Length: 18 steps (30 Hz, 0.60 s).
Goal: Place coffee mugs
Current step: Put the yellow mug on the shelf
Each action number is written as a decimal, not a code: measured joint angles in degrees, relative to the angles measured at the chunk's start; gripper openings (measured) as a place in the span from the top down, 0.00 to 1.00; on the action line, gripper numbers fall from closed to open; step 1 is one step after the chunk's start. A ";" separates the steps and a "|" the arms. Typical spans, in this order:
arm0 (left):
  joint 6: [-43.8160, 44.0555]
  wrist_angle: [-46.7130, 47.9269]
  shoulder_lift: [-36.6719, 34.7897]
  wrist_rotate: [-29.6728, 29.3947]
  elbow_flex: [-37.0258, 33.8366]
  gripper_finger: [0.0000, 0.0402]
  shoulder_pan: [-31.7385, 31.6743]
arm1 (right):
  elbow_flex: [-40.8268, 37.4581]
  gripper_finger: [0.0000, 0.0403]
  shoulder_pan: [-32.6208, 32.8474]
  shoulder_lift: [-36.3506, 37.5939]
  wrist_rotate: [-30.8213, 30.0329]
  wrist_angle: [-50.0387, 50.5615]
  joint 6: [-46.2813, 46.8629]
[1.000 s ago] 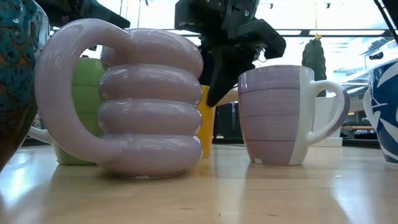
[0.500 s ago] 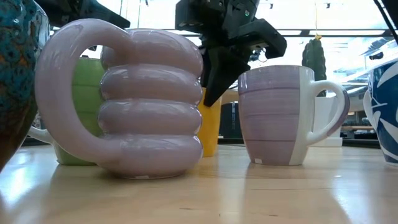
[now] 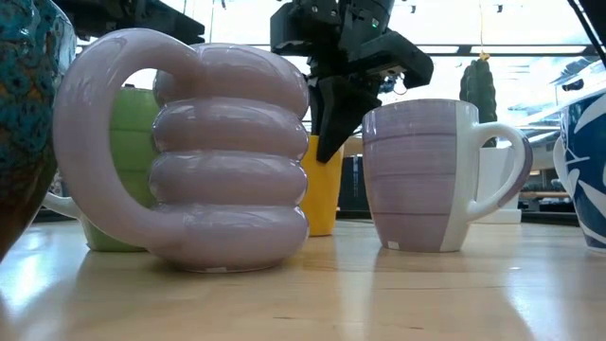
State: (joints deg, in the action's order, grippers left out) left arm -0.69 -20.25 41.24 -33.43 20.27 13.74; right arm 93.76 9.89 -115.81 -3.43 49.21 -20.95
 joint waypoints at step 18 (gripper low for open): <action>0.02 0.94 0.02 0.00 -0.01 0.56 -0.19 | 2.01 0.93 0.34 4.59 -1.62 3.78 1.26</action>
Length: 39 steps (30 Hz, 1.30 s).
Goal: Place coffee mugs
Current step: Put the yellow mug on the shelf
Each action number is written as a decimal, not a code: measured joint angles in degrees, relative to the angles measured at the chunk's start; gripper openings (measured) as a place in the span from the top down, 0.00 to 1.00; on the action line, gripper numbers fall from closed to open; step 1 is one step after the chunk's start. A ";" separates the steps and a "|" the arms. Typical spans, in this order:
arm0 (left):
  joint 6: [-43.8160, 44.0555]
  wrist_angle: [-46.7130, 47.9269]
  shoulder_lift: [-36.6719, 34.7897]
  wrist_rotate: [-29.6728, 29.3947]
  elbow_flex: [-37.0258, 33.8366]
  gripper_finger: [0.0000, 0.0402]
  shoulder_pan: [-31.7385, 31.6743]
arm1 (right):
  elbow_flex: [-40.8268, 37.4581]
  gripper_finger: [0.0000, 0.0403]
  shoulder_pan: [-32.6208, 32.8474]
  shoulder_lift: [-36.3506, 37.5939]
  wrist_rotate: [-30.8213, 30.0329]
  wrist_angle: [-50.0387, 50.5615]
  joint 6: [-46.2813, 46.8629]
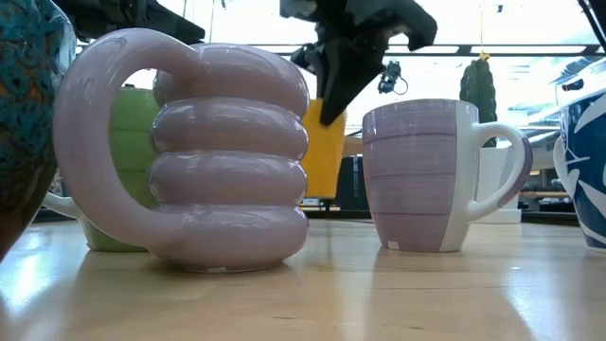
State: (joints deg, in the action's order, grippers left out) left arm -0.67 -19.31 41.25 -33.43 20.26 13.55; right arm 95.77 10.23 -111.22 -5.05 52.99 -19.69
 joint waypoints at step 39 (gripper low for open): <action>-0.04 1.27 0.00 -2.99 0.01 0.56 0.01 | 0.74 0.93 1.75 10.24 -0.79 7.92 0.18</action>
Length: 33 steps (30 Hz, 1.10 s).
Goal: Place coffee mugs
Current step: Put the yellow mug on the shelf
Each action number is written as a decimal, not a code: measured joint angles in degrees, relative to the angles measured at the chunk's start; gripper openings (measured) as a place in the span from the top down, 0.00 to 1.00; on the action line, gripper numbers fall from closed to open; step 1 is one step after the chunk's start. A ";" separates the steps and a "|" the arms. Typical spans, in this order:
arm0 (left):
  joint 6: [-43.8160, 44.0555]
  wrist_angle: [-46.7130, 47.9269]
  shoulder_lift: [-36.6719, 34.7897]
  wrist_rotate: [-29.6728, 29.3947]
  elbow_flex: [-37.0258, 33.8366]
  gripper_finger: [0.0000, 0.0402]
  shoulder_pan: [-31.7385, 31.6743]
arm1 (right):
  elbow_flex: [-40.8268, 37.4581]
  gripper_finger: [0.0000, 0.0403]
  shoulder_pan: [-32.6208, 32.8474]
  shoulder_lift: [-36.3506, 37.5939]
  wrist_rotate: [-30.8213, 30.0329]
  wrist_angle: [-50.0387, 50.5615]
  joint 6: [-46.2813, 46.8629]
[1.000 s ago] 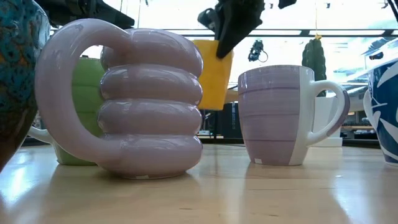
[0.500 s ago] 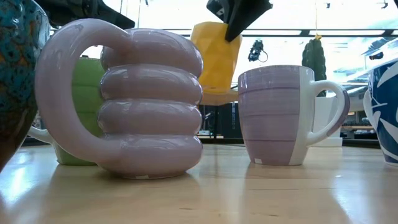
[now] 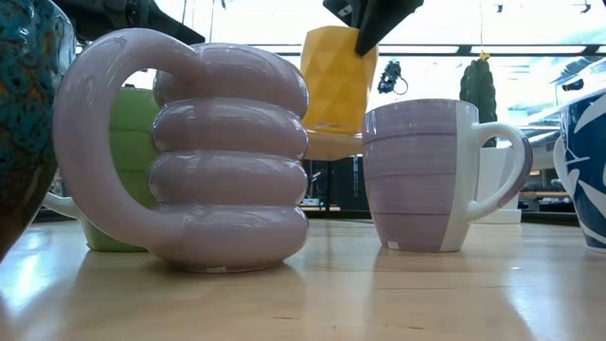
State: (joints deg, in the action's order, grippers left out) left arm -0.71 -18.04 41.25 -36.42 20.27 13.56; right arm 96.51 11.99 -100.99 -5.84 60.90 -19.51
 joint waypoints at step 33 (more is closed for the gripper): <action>0.04 -1.59 0.00 -0.02 0.00 0.56 0.00 | 1.86 0.93 -16.67 7.03 -1.29 0.73 -14.78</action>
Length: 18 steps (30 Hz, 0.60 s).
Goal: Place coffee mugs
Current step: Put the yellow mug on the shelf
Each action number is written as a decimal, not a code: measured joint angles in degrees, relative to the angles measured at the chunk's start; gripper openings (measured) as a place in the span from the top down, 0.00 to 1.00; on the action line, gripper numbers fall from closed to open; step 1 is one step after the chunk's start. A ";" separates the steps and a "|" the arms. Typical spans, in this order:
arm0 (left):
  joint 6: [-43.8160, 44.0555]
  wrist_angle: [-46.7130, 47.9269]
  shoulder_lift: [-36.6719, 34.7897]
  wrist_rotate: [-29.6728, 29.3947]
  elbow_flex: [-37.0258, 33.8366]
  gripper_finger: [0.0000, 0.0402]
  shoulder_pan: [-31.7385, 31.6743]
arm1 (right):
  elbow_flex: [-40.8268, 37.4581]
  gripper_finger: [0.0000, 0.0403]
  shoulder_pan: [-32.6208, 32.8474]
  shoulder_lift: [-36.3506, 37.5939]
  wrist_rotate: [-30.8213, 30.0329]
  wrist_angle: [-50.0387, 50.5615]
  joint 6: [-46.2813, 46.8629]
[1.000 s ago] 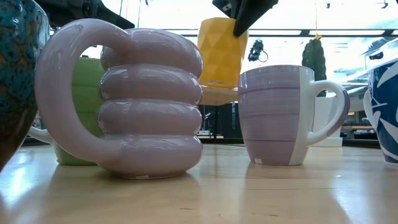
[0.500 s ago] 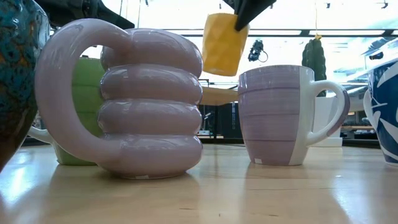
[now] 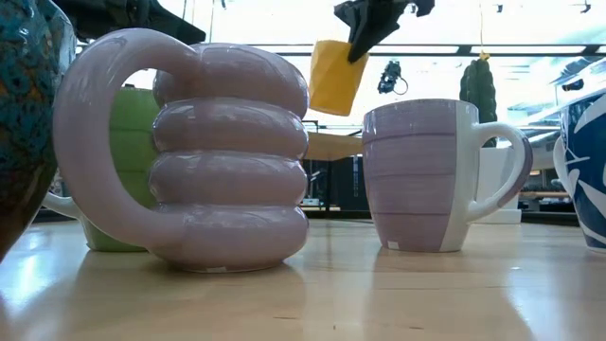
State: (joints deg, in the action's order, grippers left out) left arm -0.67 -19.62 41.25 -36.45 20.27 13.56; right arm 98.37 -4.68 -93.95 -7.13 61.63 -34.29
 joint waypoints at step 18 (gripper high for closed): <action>4.63 -0.47 0.00 4.74 0.02 0.56 0.02 | 2.01 0.93 -12.55 -3.53 12.39 -5.72 -8.64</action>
State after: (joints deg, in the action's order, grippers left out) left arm 3.96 -20.09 41.25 -31.70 20.29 13.58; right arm 100.38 -17.22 -97.48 5.27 55.91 -42.93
